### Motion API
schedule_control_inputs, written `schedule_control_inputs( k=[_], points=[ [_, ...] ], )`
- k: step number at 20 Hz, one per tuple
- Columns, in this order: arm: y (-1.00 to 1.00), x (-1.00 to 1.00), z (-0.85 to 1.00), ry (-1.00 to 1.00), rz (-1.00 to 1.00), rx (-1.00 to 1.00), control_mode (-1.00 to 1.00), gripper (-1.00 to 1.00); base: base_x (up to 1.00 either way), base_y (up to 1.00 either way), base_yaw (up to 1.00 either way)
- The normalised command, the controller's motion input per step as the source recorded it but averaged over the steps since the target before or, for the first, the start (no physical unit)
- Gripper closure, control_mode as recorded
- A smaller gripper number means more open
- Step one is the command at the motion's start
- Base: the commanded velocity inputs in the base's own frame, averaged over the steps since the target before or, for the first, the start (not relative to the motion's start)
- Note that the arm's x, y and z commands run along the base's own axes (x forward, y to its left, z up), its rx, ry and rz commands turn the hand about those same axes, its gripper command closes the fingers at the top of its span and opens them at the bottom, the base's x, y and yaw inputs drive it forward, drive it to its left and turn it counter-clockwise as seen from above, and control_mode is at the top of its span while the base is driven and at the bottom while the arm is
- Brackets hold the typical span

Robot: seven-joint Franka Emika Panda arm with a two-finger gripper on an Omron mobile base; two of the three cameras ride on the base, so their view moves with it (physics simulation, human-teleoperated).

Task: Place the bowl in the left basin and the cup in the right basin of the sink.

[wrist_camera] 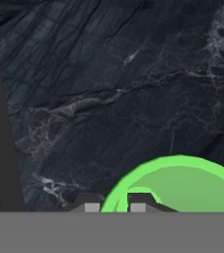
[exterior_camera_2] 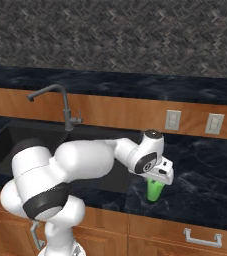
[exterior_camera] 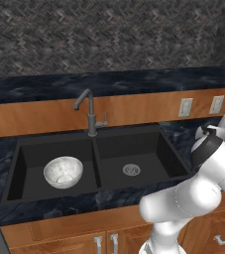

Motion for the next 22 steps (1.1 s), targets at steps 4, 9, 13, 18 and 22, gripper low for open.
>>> schedule_control_inputs(
  k=[4, 9, 13, 18, 22],
  points=[
    [0.15, 0.0, 0.16, 0.0, 0.0, 0.0, -1.0, 1.0, 0.0, 0.0, 0.0],
    [0.26, 0.0, 0.29, 0.0, 0.02, -0.07, -1.0, 1.0, 0.0, 0.0, 0.0],
    [0.42, 0.0, 0.29, 0.0, 0.07, -0.12, -1.0, 1.0, 0.0, 0.0, 0.0],
    [0.4, 0.01, 0.26, 0.0, 0.1, -0.06, -1.0, 1.0, 0.0, 0.0, 0.0],
    [0.39, 0.05, 0.22, 0.0, 0.1, 0.0, -1.0, 1.0, 0.0, 0.0, 0.0]
  ],
)
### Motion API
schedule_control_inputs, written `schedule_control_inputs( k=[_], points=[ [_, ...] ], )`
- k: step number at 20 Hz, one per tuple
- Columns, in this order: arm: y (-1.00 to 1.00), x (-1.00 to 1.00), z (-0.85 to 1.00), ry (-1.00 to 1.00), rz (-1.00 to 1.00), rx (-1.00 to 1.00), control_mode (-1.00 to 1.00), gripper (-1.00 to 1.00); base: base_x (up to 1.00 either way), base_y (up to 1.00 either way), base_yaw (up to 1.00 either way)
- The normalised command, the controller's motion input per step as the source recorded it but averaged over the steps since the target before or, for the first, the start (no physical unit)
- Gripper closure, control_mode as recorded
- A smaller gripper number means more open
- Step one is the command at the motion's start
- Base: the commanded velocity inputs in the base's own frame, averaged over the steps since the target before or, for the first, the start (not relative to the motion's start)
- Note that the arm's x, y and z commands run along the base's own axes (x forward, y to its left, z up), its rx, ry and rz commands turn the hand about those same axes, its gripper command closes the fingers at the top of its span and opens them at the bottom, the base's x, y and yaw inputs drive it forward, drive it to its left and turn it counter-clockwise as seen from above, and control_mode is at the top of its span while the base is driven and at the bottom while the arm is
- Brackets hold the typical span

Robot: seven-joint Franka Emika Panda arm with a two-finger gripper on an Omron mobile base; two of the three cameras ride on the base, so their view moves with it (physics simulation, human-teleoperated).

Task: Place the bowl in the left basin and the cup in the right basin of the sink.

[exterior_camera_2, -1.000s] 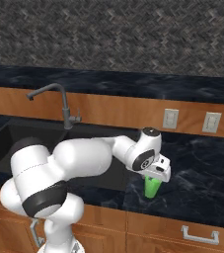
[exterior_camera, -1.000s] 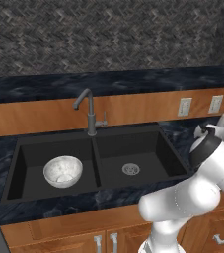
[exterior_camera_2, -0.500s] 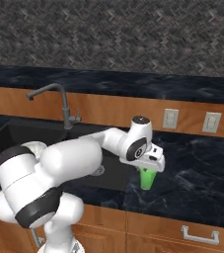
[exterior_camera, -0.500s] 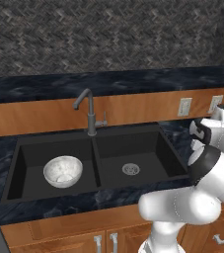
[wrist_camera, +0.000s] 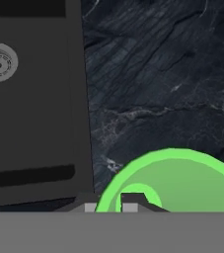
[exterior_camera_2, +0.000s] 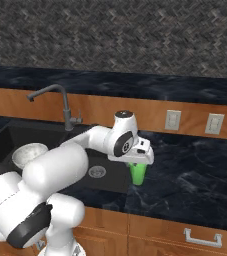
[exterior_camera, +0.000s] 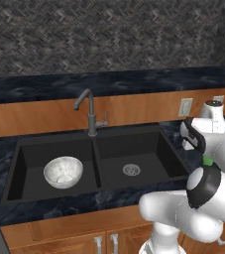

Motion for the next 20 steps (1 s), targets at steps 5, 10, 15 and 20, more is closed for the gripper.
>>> schedule_control_inputs(
  k=[5, 10, 15, 20],
  points=[
    [0.39, 0.12, 0.2, 0.0, 0.1, 0.0, -1.0, 1.0, 0.0, 0.0, 0.0],
    [0.33, 0.2, 0.09, 0.0, 0.09, 0.0, -1.0, 1.0, 0.0, 0.0, 0.0],
    [0.32, 0.28, 0.0, -0.03, 0.02, 0.01, -1.0, 1.0, 0.0, 0.0, 0.0],
    [0.27, 0.3, 0.0, -0.03, 0.03, 0.08, -1.0, 1.0, 0.0, 0.0, 0.0]
  ],
)
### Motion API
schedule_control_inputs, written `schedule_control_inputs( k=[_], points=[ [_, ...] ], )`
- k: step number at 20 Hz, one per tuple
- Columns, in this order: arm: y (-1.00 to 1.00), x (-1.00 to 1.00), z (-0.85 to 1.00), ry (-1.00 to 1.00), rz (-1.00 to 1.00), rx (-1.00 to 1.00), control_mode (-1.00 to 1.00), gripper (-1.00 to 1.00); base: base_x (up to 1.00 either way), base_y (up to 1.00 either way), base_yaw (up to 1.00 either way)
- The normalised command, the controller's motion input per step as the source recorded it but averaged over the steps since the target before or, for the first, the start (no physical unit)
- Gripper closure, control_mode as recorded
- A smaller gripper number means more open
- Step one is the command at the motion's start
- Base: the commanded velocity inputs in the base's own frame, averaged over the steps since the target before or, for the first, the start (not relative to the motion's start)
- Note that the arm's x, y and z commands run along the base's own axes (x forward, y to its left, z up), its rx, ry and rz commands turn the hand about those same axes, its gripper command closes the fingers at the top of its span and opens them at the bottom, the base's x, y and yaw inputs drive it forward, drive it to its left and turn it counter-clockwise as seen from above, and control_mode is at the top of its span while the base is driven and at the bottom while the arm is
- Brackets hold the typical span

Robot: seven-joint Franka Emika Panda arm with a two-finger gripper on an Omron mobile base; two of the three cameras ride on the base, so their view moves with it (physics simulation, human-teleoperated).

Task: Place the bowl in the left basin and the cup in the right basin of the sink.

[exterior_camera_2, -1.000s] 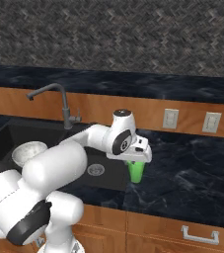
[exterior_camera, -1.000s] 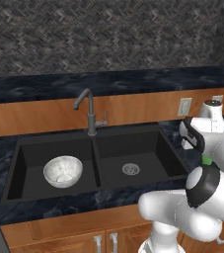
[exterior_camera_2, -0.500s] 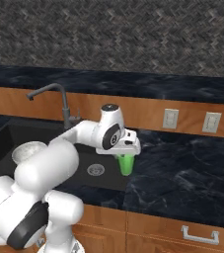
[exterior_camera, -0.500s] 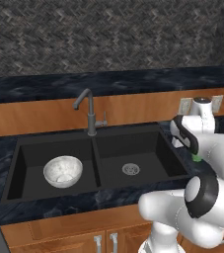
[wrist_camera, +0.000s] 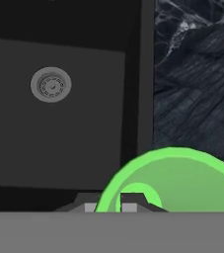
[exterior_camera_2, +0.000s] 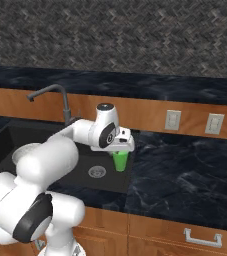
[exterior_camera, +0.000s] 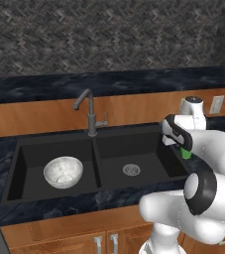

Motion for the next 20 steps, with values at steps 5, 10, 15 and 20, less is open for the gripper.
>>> schedule_control_inputs(
  k=[5, 10, 15, 20],
  points=[
    [0.25, 0.25, -0.01, -0.11, 0.03, 0.1, -1.0, 1.0, 0.0, 0.0, 0.0],
    [0.23, 0.25, -0.11, -0.08, 0.0, 0.08, -1.0, 1.0, 0.0, 0.0, 0.0],
    [0.23, 0.28, -0.16, -0.03, 0.0, 0.03, -1.0, 1.0, 0.0, 0.0, 0.0],
    [0.16, 0.29, -0.19, -0.01, 0.0, 0.0, -1.0, 1.0, 0.0, 0.0, 0.0]
  ],
)
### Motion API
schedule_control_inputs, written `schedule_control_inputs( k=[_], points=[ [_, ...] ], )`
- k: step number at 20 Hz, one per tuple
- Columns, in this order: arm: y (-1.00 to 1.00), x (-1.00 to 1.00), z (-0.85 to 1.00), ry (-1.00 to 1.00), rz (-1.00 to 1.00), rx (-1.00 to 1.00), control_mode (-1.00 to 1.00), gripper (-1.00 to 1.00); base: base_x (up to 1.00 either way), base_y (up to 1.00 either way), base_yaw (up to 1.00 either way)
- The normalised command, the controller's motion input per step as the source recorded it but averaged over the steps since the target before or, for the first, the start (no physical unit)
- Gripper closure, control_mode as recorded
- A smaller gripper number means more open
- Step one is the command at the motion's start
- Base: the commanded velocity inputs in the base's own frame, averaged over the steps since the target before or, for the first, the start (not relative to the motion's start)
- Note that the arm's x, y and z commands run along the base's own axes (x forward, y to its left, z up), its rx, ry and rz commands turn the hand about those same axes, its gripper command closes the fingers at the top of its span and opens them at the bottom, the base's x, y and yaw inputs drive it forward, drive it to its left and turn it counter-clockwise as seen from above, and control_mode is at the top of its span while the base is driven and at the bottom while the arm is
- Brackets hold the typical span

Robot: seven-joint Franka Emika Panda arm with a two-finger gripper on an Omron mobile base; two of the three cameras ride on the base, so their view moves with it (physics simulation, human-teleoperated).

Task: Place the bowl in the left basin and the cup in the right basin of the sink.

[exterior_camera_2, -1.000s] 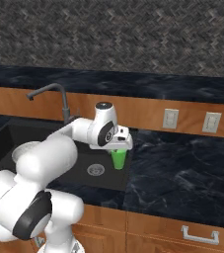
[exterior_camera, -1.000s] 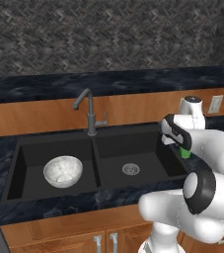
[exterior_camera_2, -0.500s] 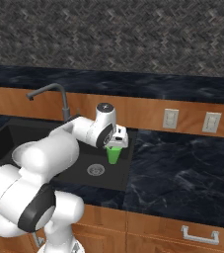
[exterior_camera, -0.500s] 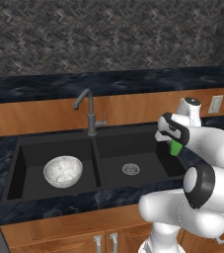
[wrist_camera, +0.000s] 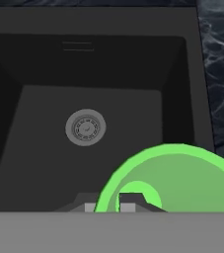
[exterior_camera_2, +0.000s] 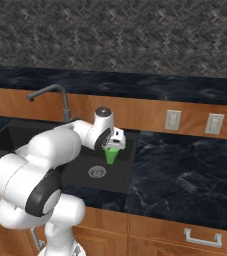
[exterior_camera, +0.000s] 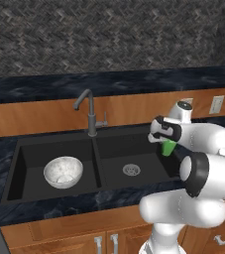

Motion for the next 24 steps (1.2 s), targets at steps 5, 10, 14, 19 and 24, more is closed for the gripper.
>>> schedule_control_inputs(
  k=[5, 10, 14, 19, 24],
  points=[
    [0.07, 0.27, -0.23, 0.0, 0.0, 0.0, -1.0, 1.0, 0.0, 0.0, 0.0],
    [0.01, 0.19, -0.26, 0.0, 0.0, 0.0, -1.0, 1.0, 0.0, 0.0, 0.0],
    [0.04, 0.17, -0.27, 0.0, 0.0, 0.0, -1.0, 1.0, 0.0, 0.0, 0.0],
    [0.04, 0.17, -0.27, 0.0, 0.0, 0.0, -1.0, 1.0, 0.0, 0.0, 0.0],
    [0.0, 0.18, -0.27, 0.0, 0.0, 0.0, -1.0, 1.0, 0.0, 0.0, 0.0]
  ],
)
